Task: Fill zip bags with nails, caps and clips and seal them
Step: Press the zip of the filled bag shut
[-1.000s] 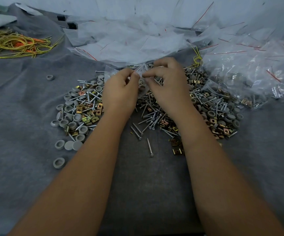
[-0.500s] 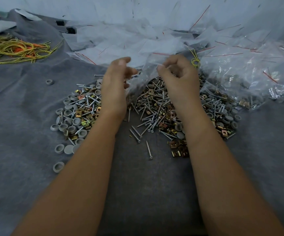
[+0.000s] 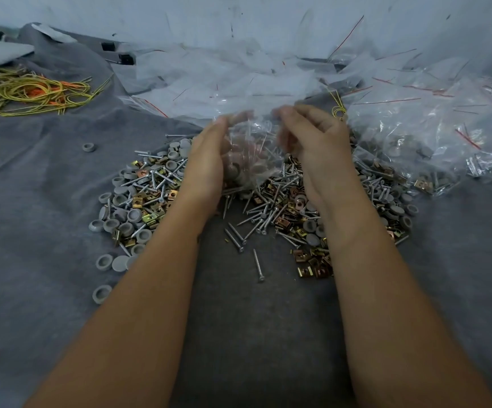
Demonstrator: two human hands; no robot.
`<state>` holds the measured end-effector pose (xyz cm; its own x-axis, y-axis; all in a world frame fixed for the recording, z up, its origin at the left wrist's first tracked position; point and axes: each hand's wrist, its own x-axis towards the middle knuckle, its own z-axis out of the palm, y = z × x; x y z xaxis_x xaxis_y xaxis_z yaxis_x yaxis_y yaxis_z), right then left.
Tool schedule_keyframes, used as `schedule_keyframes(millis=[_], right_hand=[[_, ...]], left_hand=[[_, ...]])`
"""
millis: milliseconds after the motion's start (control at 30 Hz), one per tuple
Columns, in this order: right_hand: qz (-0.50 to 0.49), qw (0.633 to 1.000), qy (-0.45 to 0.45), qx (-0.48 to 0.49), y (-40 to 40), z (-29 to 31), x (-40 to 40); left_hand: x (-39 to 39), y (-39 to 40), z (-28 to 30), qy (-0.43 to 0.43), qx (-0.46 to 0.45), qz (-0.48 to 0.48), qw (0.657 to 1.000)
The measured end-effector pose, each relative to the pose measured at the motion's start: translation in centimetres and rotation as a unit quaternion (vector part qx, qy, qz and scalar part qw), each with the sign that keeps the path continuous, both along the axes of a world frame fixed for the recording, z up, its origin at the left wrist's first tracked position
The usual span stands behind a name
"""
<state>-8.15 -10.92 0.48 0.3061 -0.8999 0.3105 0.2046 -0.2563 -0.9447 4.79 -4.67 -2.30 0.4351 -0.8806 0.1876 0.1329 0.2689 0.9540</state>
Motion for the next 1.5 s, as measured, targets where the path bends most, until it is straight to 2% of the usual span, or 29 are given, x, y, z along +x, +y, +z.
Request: schedule_keyframes(millis=[100,200,300,567,733,933,1033,1267,1500], right_hand=[[-0.041,0.998,0.046,-0.028,-0.3,-0.6,0.0],[-0.052,0.996,0.055,-0.039,-0.4,-0.9,0.3],[-0.072,0.996,0.044,-0.023,-0.6,-1.1,0.5],[-0.073,0.997,0.035,0.017,-0.7,-1.3,0.5],[-0.048,0.999,0.018,0.006,-0.2,-1.0,0.4],[-0.042,0.999,-0.005,0.021,-0.3,-1.0,0.3],[-0.057,0.998,0.006,0.009,-0.3,-1.3,0.5],[-0.057,0.998,-0.006,0.000,-0.3,-1.6,0.5],[-0.055,0.998,-0.019,-0.008,-0.1,-1.8,0.7]], left_hand=[[-0.1,-0.3,-0.2,-0.019,0.007,0.043,0.999],[0.0,-0.4,-0.3,-0.056,-0.034,0.147,0.987],[0.2,-0.3,-0.2,-0.061,-0.038,0.193,0.979],[-0.1,0.1,0.0,-0.049,-0.039,0.160,0.985],[0.2,-0.3,-0.2,-0.093,-0.049,0.207,0.973],[0.2,-0.4,-0.3,-0.108,-0.039,0.186,0.976],[0.2,-0.4,-0.2,-0.090,-0.040,0.187,0.977],[0.7,-0.4,-0.3,0.017,-0.052,0.179,0.982],[1.2,-0.6,-0.6,0.022,-0.057,0.184,0.981]])
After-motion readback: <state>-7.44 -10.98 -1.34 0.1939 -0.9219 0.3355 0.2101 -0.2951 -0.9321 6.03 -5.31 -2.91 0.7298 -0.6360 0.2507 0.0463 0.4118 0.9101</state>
